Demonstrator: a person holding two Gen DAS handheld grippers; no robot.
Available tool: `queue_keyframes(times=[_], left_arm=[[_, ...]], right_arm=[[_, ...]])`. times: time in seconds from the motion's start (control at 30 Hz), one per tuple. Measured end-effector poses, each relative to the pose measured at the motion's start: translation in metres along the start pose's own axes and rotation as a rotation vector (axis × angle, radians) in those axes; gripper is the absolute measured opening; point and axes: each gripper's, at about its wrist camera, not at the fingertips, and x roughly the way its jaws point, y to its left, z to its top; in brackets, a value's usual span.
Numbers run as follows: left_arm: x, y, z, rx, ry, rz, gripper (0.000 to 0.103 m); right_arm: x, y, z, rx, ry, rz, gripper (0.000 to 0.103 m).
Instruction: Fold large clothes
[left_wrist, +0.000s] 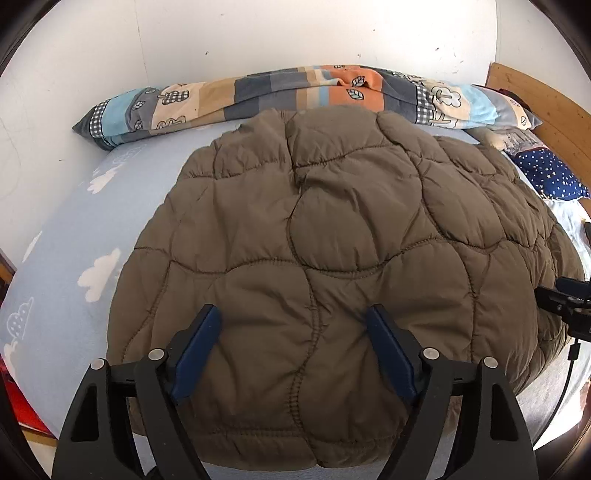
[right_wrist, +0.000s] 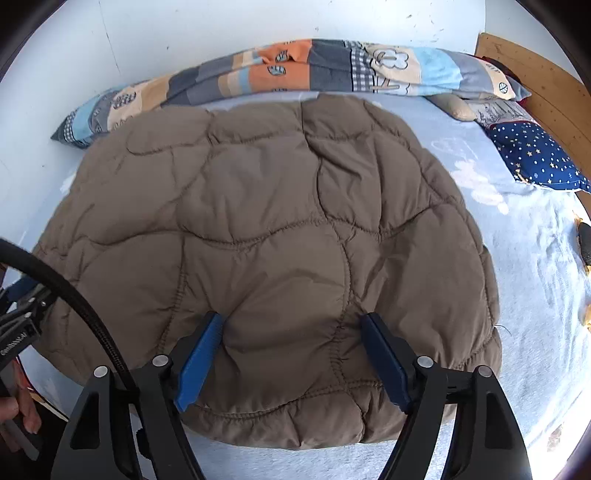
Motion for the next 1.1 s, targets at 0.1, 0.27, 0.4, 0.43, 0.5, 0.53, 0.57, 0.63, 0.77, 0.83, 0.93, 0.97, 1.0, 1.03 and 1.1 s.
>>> queue_keyframes(times=[0.1,0.27,0.4,0.43,0.5,0.53,0.57,0.63,0.77,0.83,0.93,0.97,1.0,1.03,1.1], left_arm=[[-0.005,0.0,-0.001,0.001,-0.017,0.004,0.082],[-0.039,-0.006,-0.005,0.015,-0.09,0.001,0.082],[-0.081,-0.018,-0.014,0.023,-0.19,-0.001,0.082],[-0.087,-0.02,-0.016,0.017,-0.196,-0.007,0.083],[-0.1,-0.026,-0.025,0.015,-0.203,-0.013,0.084],[-0.104,-0.027,-0.026,0.015,-0.203,-0.008,0.085],[-0.11,-0.029,-0.03,0.015,-0.205,-0.004,0.085],[-0.116,-0.031,-0.035,0.016,-0.197,0.008,0.086],[-0.126,-0.033,-0.04,0.023,-0.199,0.033,0.086],[-0.13,-0.034,-0.043,0.021,-0.198,0.035,0.086],[-0.13,-0.036,-0.046,0.041,-0.182,0.06,0.086],[-0.13,-0.037,-0.048,0.049,-0.176,0.067,0.086],[-0.131,-0.037,-0.05,0.052,-0.178,0.07,0.086],[-0.132,-0.037,-0.053,0.055,-0.183,0.076,0.086],[-0.135,-0.039,-0.056,0.064,-0.19,0.07,0.086]], right_arm=[[0.001,0.001,-0.001,-0.009,0.005,-0.013,0.083],[-0.039,0.012,-0.01,-0.02,-0.127,-0.042,0.083],[-0.078,0.029,-0.032,-0.029,-0.257,-0.057,0.087],[-0.083,0.032,-0.039,-0.027,-0.269,-0.055,0.088],[-0.093,0.038,-0.054,-0.026,-0.287,-0.057,0.088],[-0.096,0.04,-0.06,-0.027,-0.286,-0.049,0.088],[-0.1,0.042,-0.066,-0.025,-0.287,-0.041,0.088],[-0.108,0.042,-0.077,-0.019,-0.301,-0.041,0.089],[-0.123,0.046,-0.089,-0.019,-0.342,-0.049,0.092],[-0.128,0.047,-0.092,-0.026,-0.36,-0.057,0.093],[-0.133,0.047,-0.097,-0.025,-0.386,-0.062,0.093],[-0.133,0.047,-0.099,-0.025,-0.389,-0.061,0.093],[-0.133,0.048,-0.101,-0.028,-0.389,-0.061,0.093],[-0.134,0.049,-0.103,-0.031,-0.391,-0.064,0.093],[-0.132,0.052,-0.107,-0.04,-0.393,-0.069,0.093]])
